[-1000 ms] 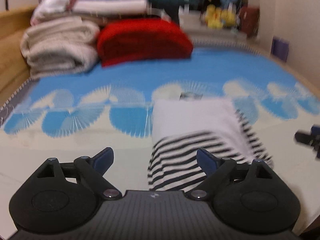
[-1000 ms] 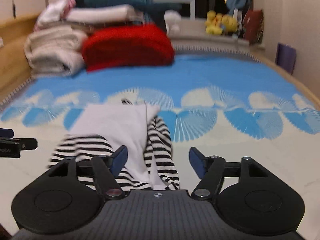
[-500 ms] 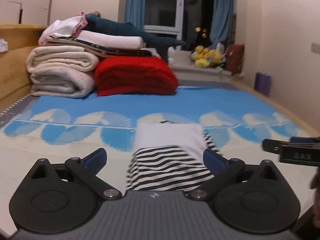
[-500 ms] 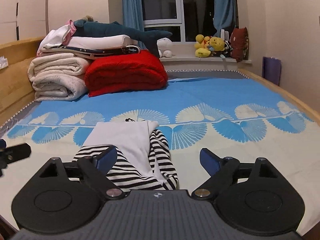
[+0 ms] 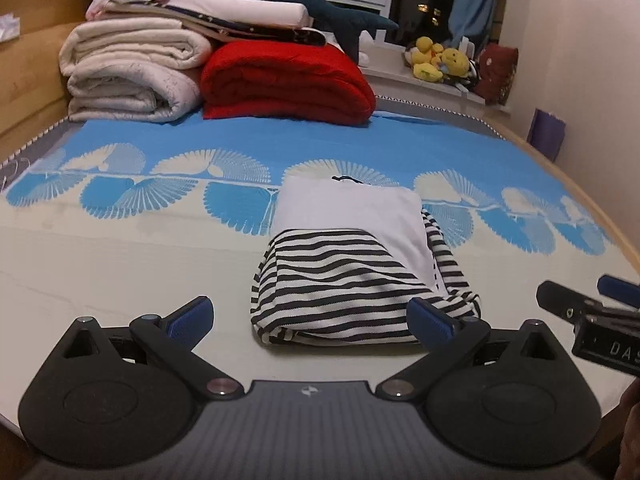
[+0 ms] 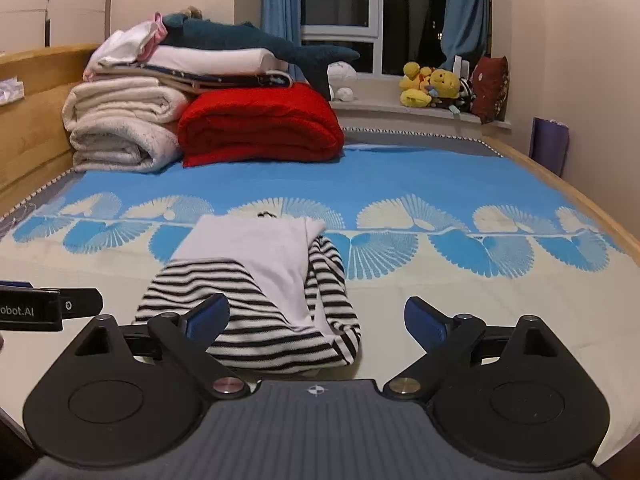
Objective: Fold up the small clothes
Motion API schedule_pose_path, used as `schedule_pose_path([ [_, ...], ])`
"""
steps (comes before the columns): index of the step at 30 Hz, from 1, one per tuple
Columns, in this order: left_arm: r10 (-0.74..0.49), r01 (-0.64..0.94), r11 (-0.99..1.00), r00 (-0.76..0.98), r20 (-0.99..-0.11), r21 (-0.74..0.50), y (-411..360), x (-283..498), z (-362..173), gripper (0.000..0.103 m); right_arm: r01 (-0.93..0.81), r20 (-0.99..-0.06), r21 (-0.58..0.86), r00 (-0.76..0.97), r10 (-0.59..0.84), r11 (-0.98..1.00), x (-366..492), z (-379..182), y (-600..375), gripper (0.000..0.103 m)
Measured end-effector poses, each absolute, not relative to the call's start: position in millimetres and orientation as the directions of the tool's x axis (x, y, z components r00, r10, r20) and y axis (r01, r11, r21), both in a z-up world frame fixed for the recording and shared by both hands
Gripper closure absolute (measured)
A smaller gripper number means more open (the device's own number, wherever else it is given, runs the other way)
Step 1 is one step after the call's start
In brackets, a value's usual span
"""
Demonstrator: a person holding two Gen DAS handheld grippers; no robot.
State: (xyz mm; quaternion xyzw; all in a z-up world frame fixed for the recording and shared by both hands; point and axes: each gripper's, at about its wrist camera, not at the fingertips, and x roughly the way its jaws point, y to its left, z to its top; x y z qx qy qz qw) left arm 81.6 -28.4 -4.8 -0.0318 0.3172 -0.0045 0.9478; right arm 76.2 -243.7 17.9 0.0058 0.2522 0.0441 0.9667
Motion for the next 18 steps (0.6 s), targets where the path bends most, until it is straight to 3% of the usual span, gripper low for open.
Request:
schedule_pose_path([
  [18, -0.034, 0.011, 0.999, 0.802, -0.596, -0.042, -31.9, 77.4, -9.4, 0.0, -0.143, -0.498, 0.013, 0.857, 0.131, 0.99, 76.0, 13.5, -227.0, 0.006],
])
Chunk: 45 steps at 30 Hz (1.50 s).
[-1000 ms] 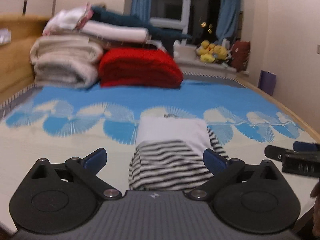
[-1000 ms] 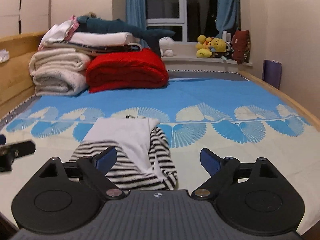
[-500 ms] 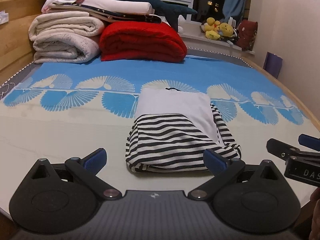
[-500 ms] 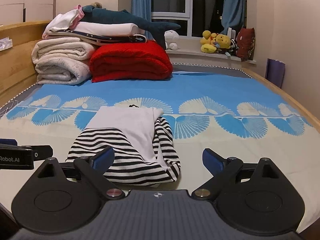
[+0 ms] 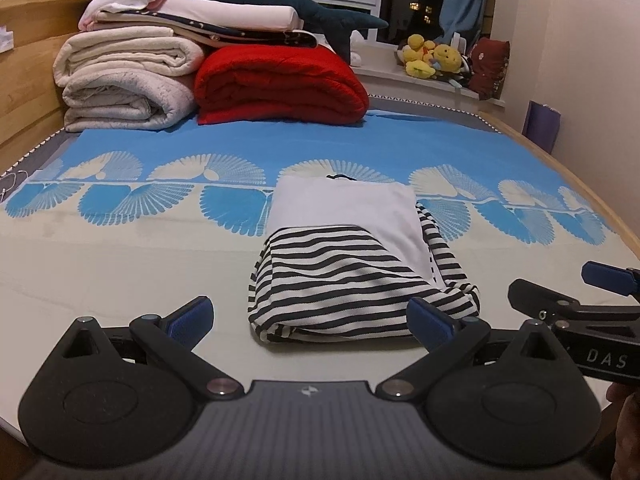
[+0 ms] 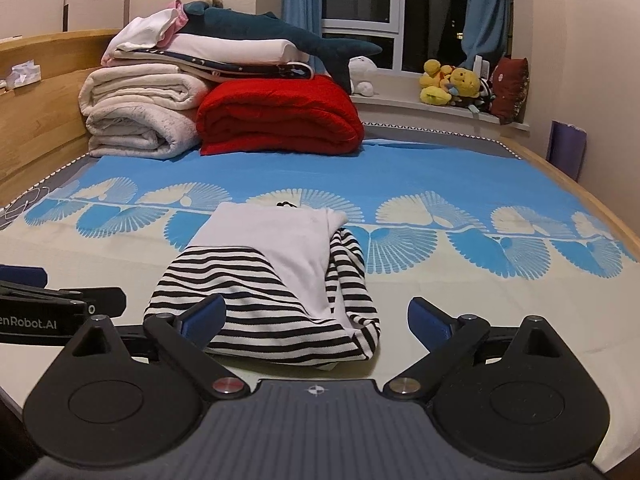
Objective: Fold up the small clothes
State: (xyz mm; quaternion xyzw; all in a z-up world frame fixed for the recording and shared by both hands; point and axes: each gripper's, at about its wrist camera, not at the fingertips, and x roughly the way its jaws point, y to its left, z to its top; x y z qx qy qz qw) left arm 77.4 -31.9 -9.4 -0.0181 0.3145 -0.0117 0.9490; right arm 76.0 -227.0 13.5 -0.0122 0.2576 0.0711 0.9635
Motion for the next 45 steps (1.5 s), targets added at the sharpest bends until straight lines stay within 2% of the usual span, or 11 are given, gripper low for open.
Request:
schedule_pose_path([
  [45, -0.054, 0.031, 0.998, 0.791, -0.609, -0.048, -35.2, 79.1, -12.7, 0.0, -0.154, -0.498, 0.02, 0.855, 0.143, 0.988, 77.0, 14.0, -223.8, 0.006],
])
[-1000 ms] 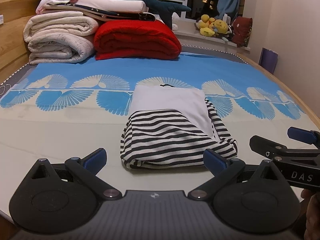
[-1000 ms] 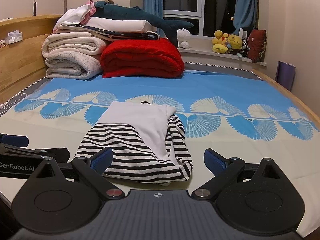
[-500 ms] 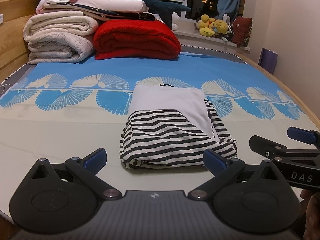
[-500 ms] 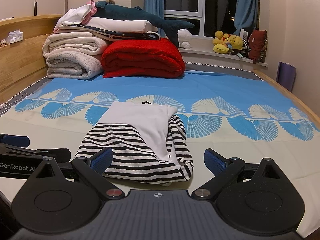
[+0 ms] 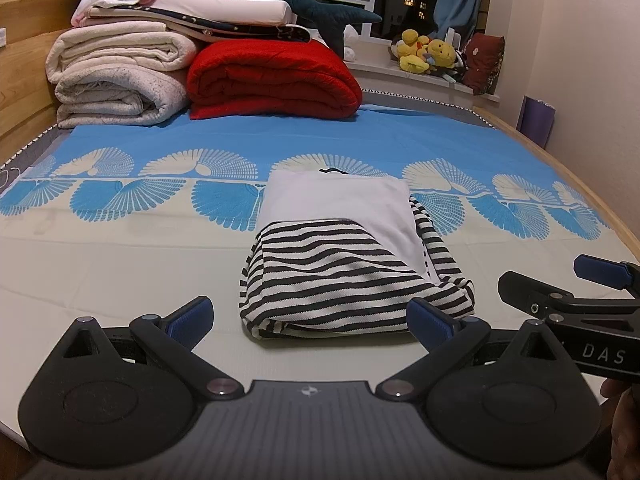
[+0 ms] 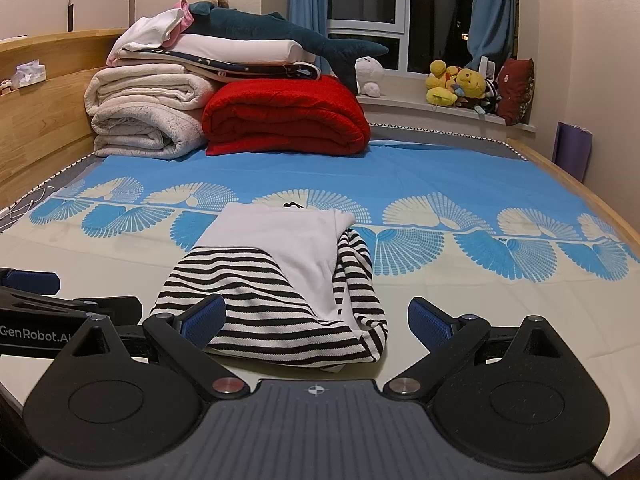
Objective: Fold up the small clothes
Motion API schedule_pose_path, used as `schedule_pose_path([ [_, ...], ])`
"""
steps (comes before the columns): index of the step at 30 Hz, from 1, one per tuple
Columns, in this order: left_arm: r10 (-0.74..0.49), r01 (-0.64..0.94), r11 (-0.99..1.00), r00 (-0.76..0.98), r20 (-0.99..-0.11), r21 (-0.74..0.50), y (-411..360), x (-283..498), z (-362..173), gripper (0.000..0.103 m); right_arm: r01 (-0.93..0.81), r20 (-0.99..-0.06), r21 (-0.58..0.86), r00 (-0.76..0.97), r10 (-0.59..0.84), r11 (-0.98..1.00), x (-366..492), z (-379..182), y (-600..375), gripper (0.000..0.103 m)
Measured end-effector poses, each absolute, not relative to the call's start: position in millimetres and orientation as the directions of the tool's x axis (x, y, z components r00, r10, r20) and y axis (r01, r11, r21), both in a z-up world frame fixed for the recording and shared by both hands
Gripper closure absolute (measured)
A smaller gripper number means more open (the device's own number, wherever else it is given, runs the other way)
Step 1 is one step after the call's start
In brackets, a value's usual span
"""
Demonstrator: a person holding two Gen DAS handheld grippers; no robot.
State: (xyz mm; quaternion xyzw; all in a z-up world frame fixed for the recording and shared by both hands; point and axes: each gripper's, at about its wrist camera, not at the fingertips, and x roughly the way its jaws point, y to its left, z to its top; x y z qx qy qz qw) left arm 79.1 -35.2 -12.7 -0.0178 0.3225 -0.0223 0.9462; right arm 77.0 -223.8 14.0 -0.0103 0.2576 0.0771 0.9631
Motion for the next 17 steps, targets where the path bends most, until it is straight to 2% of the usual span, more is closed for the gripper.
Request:
schedule_pose_path([
  [17, -0.059, 0.033, 0.998, 0.792, -0.607, -0.053, -33.0, 82.0, -11.1, 0.0, -0.156, -0.498, 0.02, 0.855, 0.145, 0.988, 77.4, 13.9, -223.3, 0.006],
])
